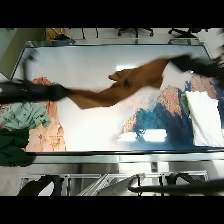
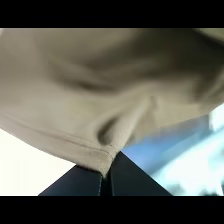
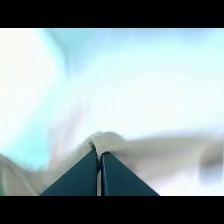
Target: Fold the shirts.
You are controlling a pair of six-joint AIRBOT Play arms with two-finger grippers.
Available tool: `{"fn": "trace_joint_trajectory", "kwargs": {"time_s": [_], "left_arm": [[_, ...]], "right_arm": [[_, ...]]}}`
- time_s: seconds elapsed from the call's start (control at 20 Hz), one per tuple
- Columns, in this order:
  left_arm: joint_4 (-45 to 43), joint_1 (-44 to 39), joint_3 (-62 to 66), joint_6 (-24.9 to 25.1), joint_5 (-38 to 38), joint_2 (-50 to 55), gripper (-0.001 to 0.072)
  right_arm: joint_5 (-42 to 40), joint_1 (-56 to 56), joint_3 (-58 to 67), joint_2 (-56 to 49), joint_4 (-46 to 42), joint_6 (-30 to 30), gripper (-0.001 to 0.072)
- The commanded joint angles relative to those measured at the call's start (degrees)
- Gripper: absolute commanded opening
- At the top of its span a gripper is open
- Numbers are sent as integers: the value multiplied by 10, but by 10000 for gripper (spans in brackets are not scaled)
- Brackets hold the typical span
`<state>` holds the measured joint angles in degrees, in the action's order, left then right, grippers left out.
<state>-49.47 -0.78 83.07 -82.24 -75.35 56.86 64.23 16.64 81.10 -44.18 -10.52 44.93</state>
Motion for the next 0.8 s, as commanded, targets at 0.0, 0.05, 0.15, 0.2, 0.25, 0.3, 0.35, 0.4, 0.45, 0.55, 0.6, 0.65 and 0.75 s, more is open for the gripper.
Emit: {"fn": "trace_joint_trajectory", "kwargs": {"time_s": [0.0, 0.05, 0.15, 0.2, 0.25, 0.3, 0.35, 0.4, 0.45, 0.55, 0.6, 0.65, 0.75], "left_arm": [[0, 89, 257, -3, -14, -57, 13], [0, 106, 324, -3, -12, -58, 13], [0, 136, 416, -3, -12, -52, 13], [1, 147, 439, -3, -12, -47, 13], [1, 152, 444, -3, -12, -43, 13], [1, 151, 425, -2, -7, -43, 13], [3, 151, 391, 1, -1, -45, 13], [19, 148, 340, 23, 9, -46, 13], [36, 138, 285, 41, 22, -43, 13], [40, 103, 205, 66, 33, -11, 13], [39, 89, 179, 78, 35, 16, 13], [33, 79, 160, 81, 38, 49, 13], [-12, 63, 135, 81, 54, 128, 13]], "right_arm": [[-99, 86, 98, 84, 134, -72, 16], [-118, 91, 116, 99, 134, -92, 16], [-134, 91, 147, 114, 133, -118, 16], [-132, 91, 157, 115, 133, -122, 16], [-127, 91, 159, 114, 132, -125, 16], [-111, 91, 158, 109, 127, -127, 16], [-82, 91, 158, 95, 127, -127, 16], [-44, 91, 158, 72, 127, -126, 16], [-9, 89, 155, 46, 128, -117, 16], [37, 65, 134, -19, 127, -102, 17], [35, 32, 114, -50, 121, -107, 17], [17, -14, 90, -84, 96, -118, 17], [-73, -115, 51, -157, -7, -127, 17]]}}
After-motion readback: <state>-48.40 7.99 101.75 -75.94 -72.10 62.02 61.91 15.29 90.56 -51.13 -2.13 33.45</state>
